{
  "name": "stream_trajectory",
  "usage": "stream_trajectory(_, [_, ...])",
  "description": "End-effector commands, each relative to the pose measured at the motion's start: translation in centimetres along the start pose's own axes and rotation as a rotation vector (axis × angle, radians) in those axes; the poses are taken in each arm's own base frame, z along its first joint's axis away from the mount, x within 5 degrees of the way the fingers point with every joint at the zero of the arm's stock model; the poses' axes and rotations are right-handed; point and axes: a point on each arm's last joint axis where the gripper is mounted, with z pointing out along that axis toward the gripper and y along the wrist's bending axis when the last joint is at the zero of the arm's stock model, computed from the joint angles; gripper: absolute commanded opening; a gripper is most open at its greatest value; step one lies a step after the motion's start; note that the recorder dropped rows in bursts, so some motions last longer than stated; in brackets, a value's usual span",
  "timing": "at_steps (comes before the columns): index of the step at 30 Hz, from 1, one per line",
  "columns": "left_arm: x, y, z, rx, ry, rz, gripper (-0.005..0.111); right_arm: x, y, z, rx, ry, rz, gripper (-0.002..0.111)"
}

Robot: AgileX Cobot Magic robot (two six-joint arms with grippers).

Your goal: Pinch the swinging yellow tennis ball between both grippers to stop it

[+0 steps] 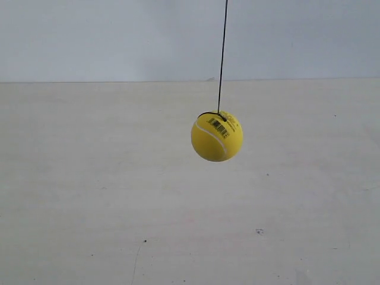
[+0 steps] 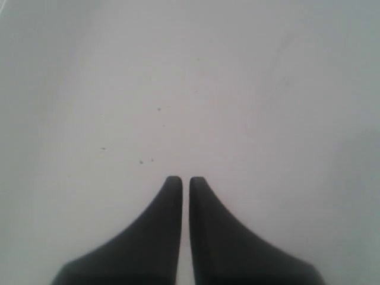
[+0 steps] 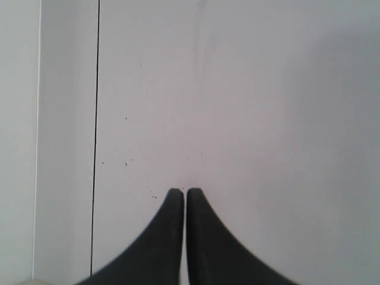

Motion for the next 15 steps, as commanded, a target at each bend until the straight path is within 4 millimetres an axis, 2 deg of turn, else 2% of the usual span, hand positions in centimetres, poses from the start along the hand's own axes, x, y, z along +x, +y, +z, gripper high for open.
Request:
stream_trajectory(1, [1.2,0.4,0.0,-0.051,0.051,0.063,0.005,-0.2,0.0,-0.1,0.003,-0.007,0.000,0.000])
stream_trajectory(15, [8.5,3.5,-0.5,-0.125,0.214,0.119,0.005,-0.2,0.0,-0.1,0.003,-0.007,0.002,0.000])
